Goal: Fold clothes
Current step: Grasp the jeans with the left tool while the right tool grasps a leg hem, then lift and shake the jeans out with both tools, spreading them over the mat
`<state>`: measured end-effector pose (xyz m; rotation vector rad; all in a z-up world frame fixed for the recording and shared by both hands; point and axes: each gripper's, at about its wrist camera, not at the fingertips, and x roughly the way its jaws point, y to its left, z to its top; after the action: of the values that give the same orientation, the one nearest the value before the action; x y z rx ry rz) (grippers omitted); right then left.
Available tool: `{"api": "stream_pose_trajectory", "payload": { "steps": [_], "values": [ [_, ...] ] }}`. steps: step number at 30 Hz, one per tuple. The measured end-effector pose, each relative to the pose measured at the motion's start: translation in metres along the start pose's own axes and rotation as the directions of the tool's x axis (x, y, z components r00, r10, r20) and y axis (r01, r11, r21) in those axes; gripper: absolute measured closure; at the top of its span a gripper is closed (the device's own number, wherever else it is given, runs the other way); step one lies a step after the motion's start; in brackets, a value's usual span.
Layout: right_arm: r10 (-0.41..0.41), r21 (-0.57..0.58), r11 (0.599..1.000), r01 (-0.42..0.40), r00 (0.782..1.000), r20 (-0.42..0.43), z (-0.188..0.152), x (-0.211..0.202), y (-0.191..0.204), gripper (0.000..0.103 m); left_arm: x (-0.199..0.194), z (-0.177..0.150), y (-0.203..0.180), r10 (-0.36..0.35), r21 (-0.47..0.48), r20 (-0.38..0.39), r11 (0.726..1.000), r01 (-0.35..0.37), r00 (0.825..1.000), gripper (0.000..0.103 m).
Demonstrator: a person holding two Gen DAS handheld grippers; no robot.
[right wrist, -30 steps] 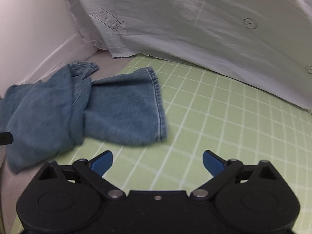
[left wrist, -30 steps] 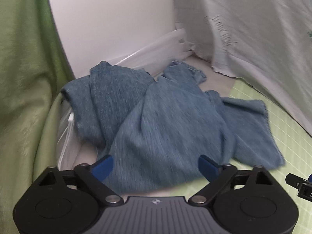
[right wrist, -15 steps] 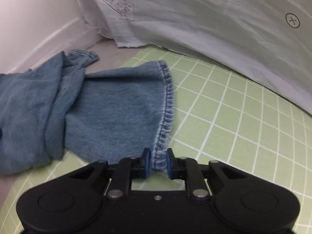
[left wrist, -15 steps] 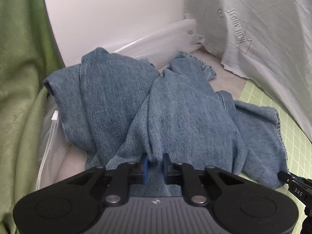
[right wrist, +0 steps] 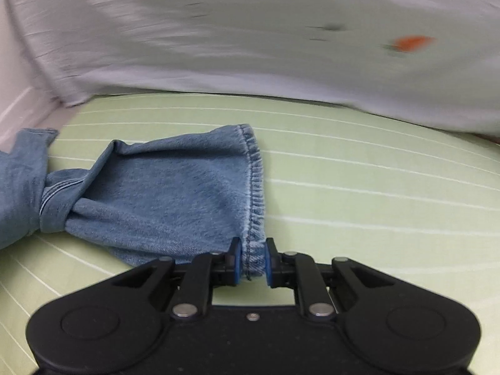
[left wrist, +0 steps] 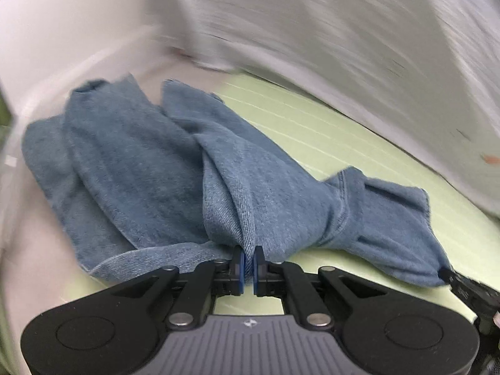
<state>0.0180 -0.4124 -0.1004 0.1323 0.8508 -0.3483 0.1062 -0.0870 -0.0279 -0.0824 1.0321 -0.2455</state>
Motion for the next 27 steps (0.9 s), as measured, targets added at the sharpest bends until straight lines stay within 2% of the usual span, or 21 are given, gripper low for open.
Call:
{"api": "stream_pose_trajectory", "payload": {
  "steps": [4, 6, 8, 9, 10, 11, 13, 14, 15, 16, 17, 18, 22, 24, 27],
  "values": [
    [-0.141, 0.027, 0.99, 0.141, 0.99, 0.014, -0.013, -0.026, -0.096, 0.088, -0.002, -0.04, -0.087, -0.111, 0.07, -0.065, 0.991, 0.116, 0.992, 0.098],
    [-0.218, 0.064, 0.974, 0.217, 0.976, 0.009, -0.019, -0.036, -0.151, 0.088, 0.0, -0.059, -0.129, -0.182, 0.089, -0.118, 0.977, 0.193, 0.976, 0.097],
    [-0.289, 0.092, 0.953, 0.288, 0.957, -0.008, -0.023, -0.042, -0.2, 0.088, -0.001, -0.073, -0.166, -0.24, 0.127, -0.16, 0.957, 0.261, 0.958, 0.091],
    [-0.319, 0.094, 0.943, 0.32, 0.947, -0.03, -0.025, -0.044, -0.22, 0.088, -0.003, -0.077, -0.181, -0.257, 0.15, -0.171, 0.947, 0.283, 0.951, 0.086],
    [-0.348, 0.093, 0.932, 0.352, 0.936, -0.052, -0.027, -0.045, -0.239, 0.088, -0.007, -0.079, -0.193, -0.256, 0.176, -0.164, 0.943, 0.283, 0.953, 0.079],
    [-0.357, 0.086, 0.928, 0.362, 0.932, -0.064, -0.026, -0.045, -0.246, 0.087, -0.011, -0.079, -0.202, -0.241, 0.201, -0.147, 0.942, 0.268, 0.959, 0.073],
    [-0.37, 0.071, 0.924, 0.376, 0.925, -0.085, -0.025, -0.046, -0.256, 0.081, -0.015, -0.07, -0.205, -0.204, 0.22, -0.101, 0.95, 0.222, 0.974, 0.05],
    [-0.368, 0.059, 0.927, 0.371, 0.928, -0.067, -0.023, -0.049, -0.252, 0.07, -0.018, -0.064, -0.203, -0.186, 0.213, -0.071, 0.957, 0.197, 0.98, 0.046],
    [-0.363, 0.047, 0.93, 0.365, 0.931, -0.046, -0.021, -0.052, -0.246, 0.047, -0.019, -0.057, -0.197, -0.166, 0.195, -0.045, 0.966, 0.172, 0.985, 0.037],
    [-0.358, 0.05, 0.932, 0.359, 0.933, -0.024, -0.019, -0.05, -0.241, 0.036, -0.02, -0.048, -0.185, -0.141, 0.17, -0.025, 0.975, 0.143, 0.99, 0.03],
    [-0.352, 0.061, 0.934, 0.351, 0.936, 0.006, -0.014, -0.053, -0.232, 0.021, -0.02, -0.04, -0.174, -0.115, 0.143, -0.005, 0.983, 0.114, 0.993, 0.028],
    [-0.335, 0.08, 0.94, 0.331, 0.942, 0.038, -0.01, -0.055, -0.222, 0.016, -0.019, -0.032, -0.163, -0.088, 0.116, 0.011, 0.99, 0.086, 0.996, 0.025],
    [-0.147, 0.148, 0.98, 0.132, 0.984, 0.098, 0.015, -0.045, -0.177, 0.015, -0.003, -0.006, -0.121, 0.005, -0.002, 0.024, 1.0, -0.005, 1.0, 0.024],
    [-0.075, 0.147, 0.987, 0.06, 0.992, 0.099, 0.029, -0.034, -0.148, 0.014, 0.003, 0.004, -0.104, 0.011, -0.058, 0.005, 0.998, -0.01, 1.0, 0.024],
    [0.015, 0.101, 0.995, -0.022, 0.998, 0.064, 0.041, -0.013, -0.104, 0.012, 0.018, 0.017, -0.091, -0.004, -0.073, -0.018, 0.997, 0.003, 1.0, 0.024]
  ]
}}
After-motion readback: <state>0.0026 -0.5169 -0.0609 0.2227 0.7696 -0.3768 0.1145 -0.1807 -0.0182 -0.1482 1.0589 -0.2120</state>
